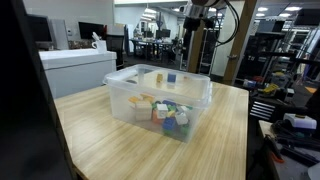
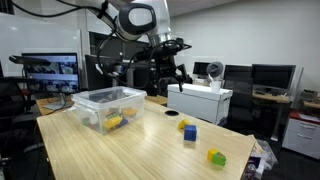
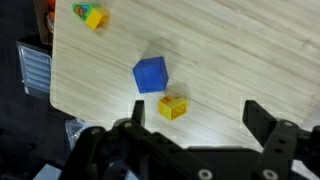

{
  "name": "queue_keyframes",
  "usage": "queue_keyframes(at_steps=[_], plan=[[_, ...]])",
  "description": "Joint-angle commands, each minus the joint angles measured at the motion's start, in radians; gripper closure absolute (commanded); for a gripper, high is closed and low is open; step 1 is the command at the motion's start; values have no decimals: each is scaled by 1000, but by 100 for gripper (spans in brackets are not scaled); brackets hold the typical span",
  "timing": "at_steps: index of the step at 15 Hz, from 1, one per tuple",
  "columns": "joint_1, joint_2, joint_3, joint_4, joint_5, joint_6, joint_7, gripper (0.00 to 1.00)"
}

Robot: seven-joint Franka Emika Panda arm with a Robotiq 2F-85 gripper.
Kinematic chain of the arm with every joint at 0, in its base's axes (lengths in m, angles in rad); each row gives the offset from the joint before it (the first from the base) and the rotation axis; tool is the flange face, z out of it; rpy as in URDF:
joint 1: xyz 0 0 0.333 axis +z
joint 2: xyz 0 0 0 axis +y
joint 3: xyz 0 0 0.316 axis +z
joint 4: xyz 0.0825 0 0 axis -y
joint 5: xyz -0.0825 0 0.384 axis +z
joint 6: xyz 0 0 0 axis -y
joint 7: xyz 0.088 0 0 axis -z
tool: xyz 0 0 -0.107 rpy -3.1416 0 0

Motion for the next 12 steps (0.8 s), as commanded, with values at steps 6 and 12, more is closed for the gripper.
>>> queue_keyframes(at_steps=[6, 12], plan=[[-161, 144, 127, 122, 172, -44, -380, 0], [-221, 275, 133, 252, 172, 0, -434, 0]])
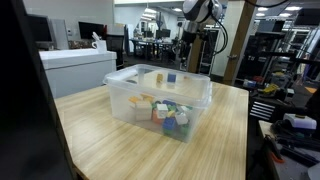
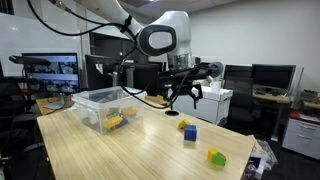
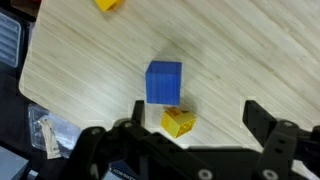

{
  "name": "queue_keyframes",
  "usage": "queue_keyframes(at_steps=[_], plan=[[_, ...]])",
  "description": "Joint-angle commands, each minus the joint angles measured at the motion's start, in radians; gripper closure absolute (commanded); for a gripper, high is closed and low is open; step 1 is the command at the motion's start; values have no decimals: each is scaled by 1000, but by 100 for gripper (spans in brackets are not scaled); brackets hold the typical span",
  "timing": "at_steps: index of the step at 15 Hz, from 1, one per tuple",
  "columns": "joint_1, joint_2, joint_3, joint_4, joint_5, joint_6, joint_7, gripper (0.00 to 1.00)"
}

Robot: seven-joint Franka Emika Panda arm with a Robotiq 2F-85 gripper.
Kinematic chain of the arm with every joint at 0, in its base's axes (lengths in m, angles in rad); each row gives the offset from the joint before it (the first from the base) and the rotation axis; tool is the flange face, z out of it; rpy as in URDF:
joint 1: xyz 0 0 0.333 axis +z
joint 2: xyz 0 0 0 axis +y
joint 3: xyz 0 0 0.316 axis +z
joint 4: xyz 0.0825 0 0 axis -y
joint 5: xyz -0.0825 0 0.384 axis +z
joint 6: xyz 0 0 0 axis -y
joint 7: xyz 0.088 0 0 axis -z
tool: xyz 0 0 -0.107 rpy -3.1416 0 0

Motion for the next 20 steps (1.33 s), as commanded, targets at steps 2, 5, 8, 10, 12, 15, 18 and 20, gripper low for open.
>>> queue_keyframes(at_steps=[2, 5, 8, 10, 12, 15, 18, 20], plan=[[-34, 122, 21, 125, -5, -5, -9, 0], [-32, 117, 21, 112, -32, -3, 36, 0], [-63, 117, 64, 95, -2, -5, -41, 0], [-74, 154, 77, 111, -6, 19, -74, 0], [-82, 195, 87, 141, -10, 23, -101, 0], [-83, 254, 90, 194, -19, 48, -102, 0], [-78, 320, 94, 265, -32, 63, -87, 0], [-72, 361, 99, 309, -43, 55, -81, 3]])
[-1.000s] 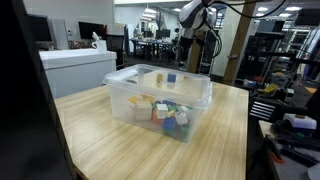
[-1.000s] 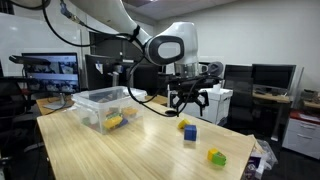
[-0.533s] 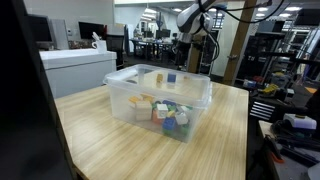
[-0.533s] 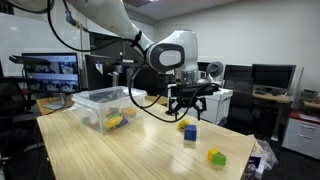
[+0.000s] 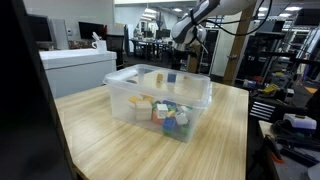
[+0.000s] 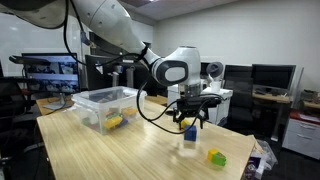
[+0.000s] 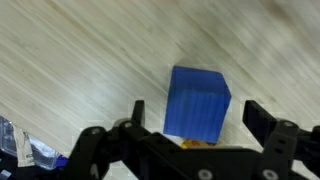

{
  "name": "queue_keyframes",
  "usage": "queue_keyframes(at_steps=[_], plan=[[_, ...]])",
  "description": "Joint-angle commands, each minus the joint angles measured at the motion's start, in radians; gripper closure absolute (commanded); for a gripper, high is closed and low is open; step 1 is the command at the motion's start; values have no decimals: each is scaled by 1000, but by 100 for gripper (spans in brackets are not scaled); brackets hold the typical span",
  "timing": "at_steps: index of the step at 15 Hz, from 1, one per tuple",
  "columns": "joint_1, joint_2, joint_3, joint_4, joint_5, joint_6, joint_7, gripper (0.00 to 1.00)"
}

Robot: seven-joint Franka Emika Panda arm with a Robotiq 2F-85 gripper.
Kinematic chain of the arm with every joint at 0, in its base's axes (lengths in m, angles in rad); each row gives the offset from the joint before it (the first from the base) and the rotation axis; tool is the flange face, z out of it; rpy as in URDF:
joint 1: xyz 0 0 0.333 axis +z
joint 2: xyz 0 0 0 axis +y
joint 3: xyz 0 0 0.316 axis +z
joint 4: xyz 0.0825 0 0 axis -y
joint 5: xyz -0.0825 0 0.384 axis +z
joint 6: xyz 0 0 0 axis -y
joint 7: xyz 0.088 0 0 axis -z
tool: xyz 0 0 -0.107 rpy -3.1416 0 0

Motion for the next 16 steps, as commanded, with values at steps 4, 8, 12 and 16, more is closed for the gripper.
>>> queue_keyframes(at_steps=[4, 8, 12, 16], plan=[[19, 63, -9, 74, -55, -31, 47, 40], [96, 10, -104, 62, -180, -46, 253, 68], [127, -126, -65, 9, -212, -86, 290, 69], [158, -306, 37, -141, -171, -113, 172, 69]])
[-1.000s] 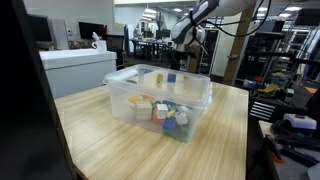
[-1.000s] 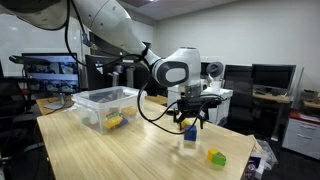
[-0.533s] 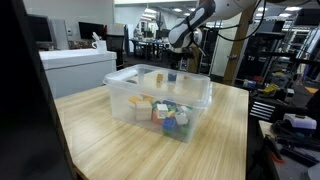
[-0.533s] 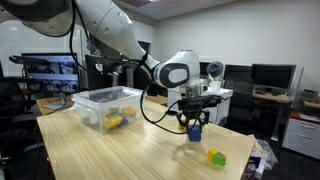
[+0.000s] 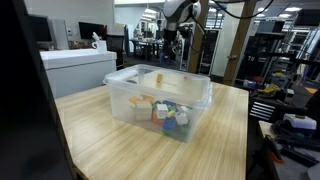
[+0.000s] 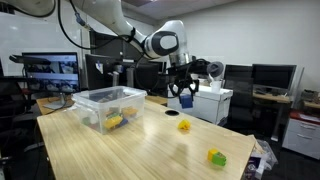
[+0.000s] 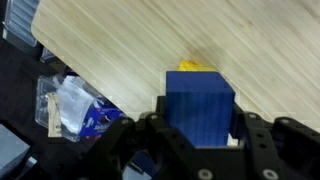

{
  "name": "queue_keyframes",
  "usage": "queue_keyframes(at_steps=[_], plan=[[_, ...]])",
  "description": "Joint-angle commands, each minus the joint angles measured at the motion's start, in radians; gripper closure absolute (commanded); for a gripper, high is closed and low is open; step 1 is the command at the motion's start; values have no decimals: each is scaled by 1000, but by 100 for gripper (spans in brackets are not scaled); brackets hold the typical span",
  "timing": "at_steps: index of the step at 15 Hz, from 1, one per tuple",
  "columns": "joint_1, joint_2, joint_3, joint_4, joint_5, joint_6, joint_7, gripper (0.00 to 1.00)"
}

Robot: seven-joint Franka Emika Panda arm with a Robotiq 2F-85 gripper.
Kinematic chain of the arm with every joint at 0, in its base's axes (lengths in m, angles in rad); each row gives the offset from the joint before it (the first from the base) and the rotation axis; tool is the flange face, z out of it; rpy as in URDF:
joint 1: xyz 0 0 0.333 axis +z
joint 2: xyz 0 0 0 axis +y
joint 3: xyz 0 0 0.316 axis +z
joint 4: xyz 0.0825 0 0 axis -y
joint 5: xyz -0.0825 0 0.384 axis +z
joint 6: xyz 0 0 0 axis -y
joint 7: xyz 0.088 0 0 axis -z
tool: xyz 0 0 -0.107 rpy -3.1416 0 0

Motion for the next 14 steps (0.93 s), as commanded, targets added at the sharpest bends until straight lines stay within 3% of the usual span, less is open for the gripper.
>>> queue_keyframes(at_steps=[1, 6, 11, 12, 14], plan=[[20, -208, 90, -214, 25, -22, -116, 69], [75, -448, 151, -460, 109, -107, -299, 69], [172, -662, 116, -684, 208, -237, -543, 69], [190, -676, 104, -700, 234, -262, -593, 19], [218, -669, 77, -711, 280, -231, -588, 12]])
